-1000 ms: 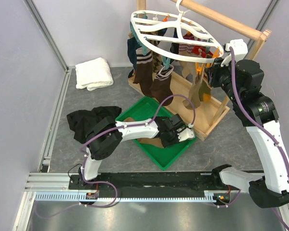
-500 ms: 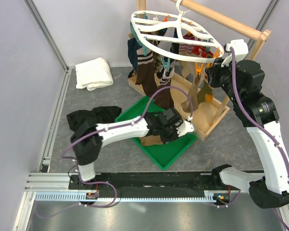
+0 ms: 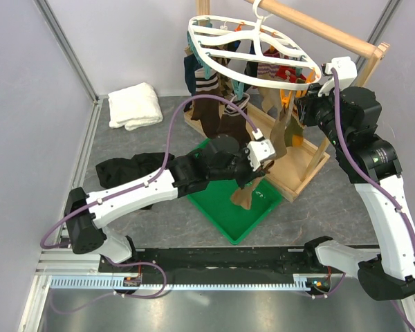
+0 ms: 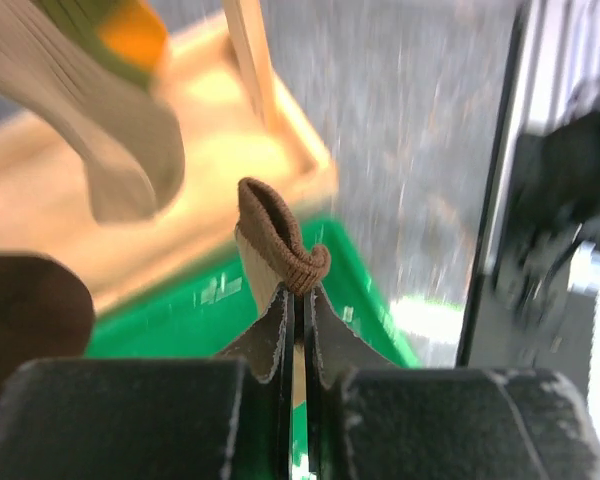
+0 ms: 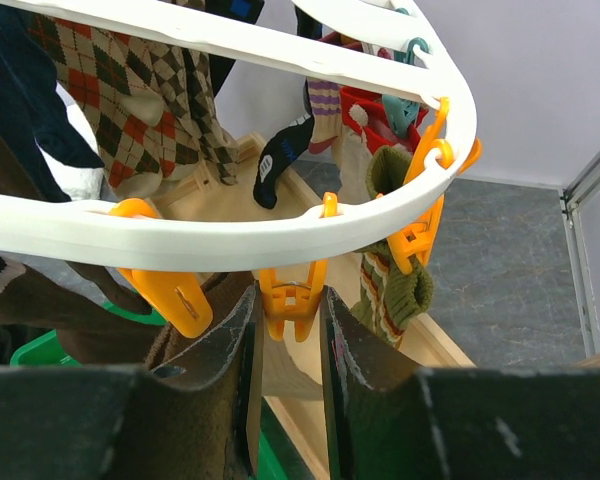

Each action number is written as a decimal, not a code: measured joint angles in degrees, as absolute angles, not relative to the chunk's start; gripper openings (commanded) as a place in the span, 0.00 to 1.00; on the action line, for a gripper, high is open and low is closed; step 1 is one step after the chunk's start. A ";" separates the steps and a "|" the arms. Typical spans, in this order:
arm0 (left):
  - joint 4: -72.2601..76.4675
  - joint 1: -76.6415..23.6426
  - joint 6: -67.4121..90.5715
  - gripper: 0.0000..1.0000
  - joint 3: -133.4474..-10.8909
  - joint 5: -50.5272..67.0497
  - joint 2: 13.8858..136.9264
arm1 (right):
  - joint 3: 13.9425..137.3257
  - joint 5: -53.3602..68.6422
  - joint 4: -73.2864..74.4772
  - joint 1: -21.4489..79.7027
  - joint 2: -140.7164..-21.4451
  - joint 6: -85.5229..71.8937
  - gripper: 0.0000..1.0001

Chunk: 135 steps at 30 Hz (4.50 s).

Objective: Clip the socks to the hanger
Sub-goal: Pick up the sock from the bin, then clamp the sock onto the hanger, then reset both arms

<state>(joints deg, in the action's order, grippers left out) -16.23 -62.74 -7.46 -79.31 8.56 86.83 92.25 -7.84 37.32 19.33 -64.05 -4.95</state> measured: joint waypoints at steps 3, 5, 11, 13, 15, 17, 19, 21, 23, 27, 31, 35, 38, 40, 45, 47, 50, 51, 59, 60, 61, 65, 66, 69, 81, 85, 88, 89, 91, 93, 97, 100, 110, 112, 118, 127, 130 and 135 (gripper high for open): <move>-10.87 -62.76 -4.51 0.02 -79.26 8.58 85.82 | 92.25 -7.73 37.32 19.33 -64.05 -5.17 0.00; -7.14 -62.74 -2.31 0.02 -79.26 8.54 85.41 | 92.25 -7.57 37.32 19.33 -64.03 -5.34 0.00; 3.51 -62.76 2.94 0.02 -79.29 7.27 85.34 | 92.25 -7.14 37.32 19.33 -64.01 -6.37 0.00; 6.55 -62.76 4.12 0.02 -79.42 6.52 85.71 | 92.25 -7.09 37.32 19.33 -63.99 -6.70 0.00; 9.72 -62.81 5.28 0.02 -79.94 5.78 86.74 | 92.25 -6.87 37.32 19.33 -63.96 -7.05 0.00; 12.16 -62.89 5.87 0.02 -80.58 4.58 88.18 | 92.25 -6.66 37.32 19.33 -63.94 -7.33 0.00; 14.48 -63.09 6.17 0.02 -81.17 2.79 90.04 | 92.25 -6.24 37.30 19.33 -63.88 -7.70 0.00; 16.03 -63.24 6.20 0.02 -81.84 0.80 91.88 | 92.25 -6.02 37.32 19.33 -63.83 -7.94 0.00; 17.54 -63.37 6.20 0.02 -82.78 -1.54 94.06 | 92.27 -5.87 37.32 19.33 -63.79 -8.38 0.00; 20.71 -63.40 6.17 0.02 -83.83 -5.58 97.25 | 92.27 -5.80 37.32 19.33 -63.79 -9.23 0.00; 23.38 -63.40 6.11 0.02 -84.25 -9.19 99.24 | 92.27 -5.80 37.32 19.33 -63.79 -9.76 0.00; 24.97 -63.40 5.37 0.02 -86.26 -11.94 101.25 | 92.27 -5.85 37.32 19.33 -63.79 -9.91 0.00; 25.78 -63.40 4.36 0.02 -87.92 -12.93 102.13 | 92.27 -5.87 37.32 19.33 -63.79 -9.91 0.00; 26.24 -63.40 3.60 0.02 -89.14 -13.47 102.50 | 92.27 -5.87 37.34 19.33 -63.79 -9.91 0.00; 26.85 -63.40 2.70 0.02 -90.50 -13.76 102.63 | 92.27 -6.09 37.30 19.33 -63.79 -9.91 0.00; 26.94 -63.40 2.44 0.02 -90.59 -13.91 102.65 | 92.27 -6.24 37.28 19.33 -63.79 -9.91 0.00; 26.94 -63.40 2.13 0.02 -90.61 -13.96 102.80 | 92.27 -6.28 37.32 19.33 -63.79 -9.91 0.00; 26.92 -63.40 2.09 0.02 -90.70 -13.96 102.87 | 92.27 -6.28 37.30 19.33 -63.79 -9.91 0.00; 26.79 -63.40 1.26 0.02 -91.88 -13.96 103.53 | 92.27 -6.28 37.28 19.33 -63.79 -9.93 0.00; 26.74 -63.40 1.08 0.02 -92.01 -13.96 103.53 | 92.27 -6.28 37.26 19.33 -63.79 -9.93 0.00; 26.74 -63.40 0.91 0.02 -92.16 -13.93 103.53 | 92.27 -6.28 37.23 19.33 -63.79 -9.96 0.00; 26.76 -63.40 0.36 0.02 -92.31 -13.96 103.53 | 92.25 -6.57 37.06 19.33 -63.79 -10.17 0.00; 26.74 -63.40 0.27 0.02 -92.31 -13.96 103.53 | 92.25 -6.72 37.06 19.33 -63.79 -10.26 0.00; 26.74 -63.40 -0.05 0.02 -92.31 -13.96 103.53 | 92.12 -7.20 36.91 19.35 -63.79 -10.28 0.00; 26.28 -63.42 -0.73 0.02 -93.27 -13.82 103.53 | 91.88 -7.38 36.64 19.35 -63.42 -10.68 0.48; 26.33 -63.44 -0.91 0.03 -94.30 -13.67 103.53 | 91.64 -7.40 37.01 19.35 -62.70 -10.90 0.55; 26.22 -63.44 -0.91 0.10 -94.87 -13.43 103.53 | 91.64 -7.40 36.99 19.35 -62.30 -11.16 0.65; 26.09 -63.44 -0.91 0.14 -95.02 -13.39 103.53 | 91.64 -7.38 36.97 19.33 -62.15 -11.31 0.68; 25.71 -63.44 -0.97 0.30 -95.33 -13.32 103.53 | 91.64 -7.44 36.84 19.35 -61.71 -11.46 0.73; 25.47 -63.44 -1.06 0.40 -95.59 -13.17 103.57 | 91.61 -7.62 36.80 19.33 -61.14 -11.77 0.79; 25.10 -63.33 -1.08 0.58 -95.81 -12.27 103.57 | 91.61 -7.79 36.12 19.22 -58.87 -12.16 0.87; 24.95 -63.35 -1.04 0.68 -95.83 -11.27 103.53 | 91.57 -7.62 35.48 19.29 -57.01 -12.19 0.91; 17.89 -63.51 2.55 0.90 -86.19 -6.83 91.98 | 85.43 -10.68 32.29 19.35 -47.57 -10.70 0.98; 15.31 -63.51 4.19 0.90 -82.74 -6.76 86.72 | 83.09 -12.29 31.73 19.35 -44.95 -10.00 0.98; 6.02 -63.55 8.51 0.91 -72.42 -10.74 68.14 | 74.41 -17.82 30.15 19.35 -34.94 -8.69 0.98; -1.63 -63.72 9.45 0.94 -50.39 -30.68 42.04 | 61.87 -24.97 28.60 19.35 -19.94 -7.66 0.98; -3.14 -63.72 8.03 0.94 -44.36 -37.87 36.14 | 58.08 -27.57 28.21 19.35 -15.18 -7.22 0.98; -4.05 -63.72 5.10 0.98 -36.84 -48.07 26.76 | 52.88 -32.27 27.68 19.33 -9.87 -6.79 0.98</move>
